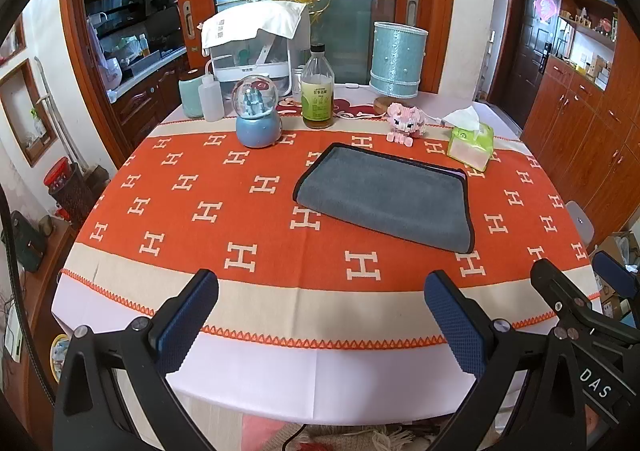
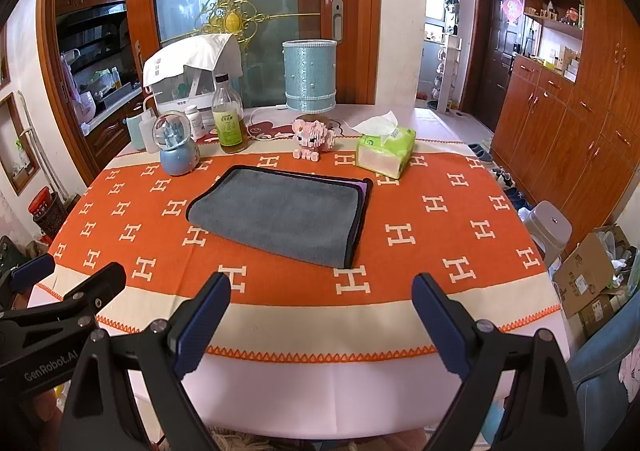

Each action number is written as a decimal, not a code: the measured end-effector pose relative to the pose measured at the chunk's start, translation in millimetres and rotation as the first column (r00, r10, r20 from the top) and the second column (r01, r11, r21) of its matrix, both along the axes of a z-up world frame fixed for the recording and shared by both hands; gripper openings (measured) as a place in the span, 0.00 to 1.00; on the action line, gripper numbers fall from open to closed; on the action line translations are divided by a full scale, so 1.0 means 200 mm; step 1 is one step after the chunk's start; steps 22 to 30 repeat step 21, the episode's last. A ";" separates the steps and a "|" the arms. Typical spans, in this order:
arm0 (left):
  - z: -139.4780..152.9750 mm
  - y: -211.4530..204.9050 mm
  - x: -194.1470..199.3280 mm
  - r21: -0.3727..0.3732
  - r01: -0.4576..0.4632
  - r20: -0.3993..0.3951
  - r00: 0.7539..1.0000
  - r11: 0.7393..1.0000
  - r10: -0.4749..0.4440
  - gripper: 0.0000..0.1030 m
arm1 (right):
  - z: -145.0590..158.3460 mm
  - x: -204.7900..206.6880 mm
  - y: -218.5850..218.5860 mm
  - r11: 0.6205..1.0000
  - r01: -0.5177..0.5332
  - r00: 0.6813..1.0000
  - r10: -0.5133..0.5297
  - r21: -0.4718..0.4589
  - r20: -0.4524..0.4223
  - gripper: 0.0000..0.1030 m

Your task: Fold towel

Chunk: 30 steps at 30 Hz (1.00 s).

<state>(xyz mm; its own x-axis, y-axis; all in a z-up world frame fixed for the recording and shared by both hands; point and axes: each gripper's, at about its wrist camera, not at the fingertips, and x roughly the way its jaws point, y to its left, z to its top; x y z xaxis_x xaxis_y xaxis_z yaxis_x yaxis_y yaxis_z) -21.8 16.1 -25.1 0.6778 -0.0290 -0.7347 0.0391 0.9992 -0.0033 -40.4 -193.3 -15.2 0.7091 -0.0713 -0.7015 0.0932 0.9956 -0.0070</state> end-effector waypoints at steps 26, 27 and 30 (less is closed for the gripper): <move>-0.03 0.00 -0.01 -0.007 -0.001 -0.014 1.000 1.000 0.001 0.99 | -0.04 0.00 0.00 1.000 0.002 1.000 -0.002 0.002 -0.014 0.90; -0.03 0.00 -0.01 -0.007 -0.001 -0.014 1.000 1.000 0.001 0.99 | -0.04 0.00 0.00 1.000 0.002 1.000 -0.002 0.002 -0.014 0.90; -0.03 0.00 -0.01 -0.007 -0.001 -0.014 1.000 1.000 0.001 0.99 | -0.04 0.00 0.00 1.000 0.002 1.000 -0.002 0.002 -0.014 0.90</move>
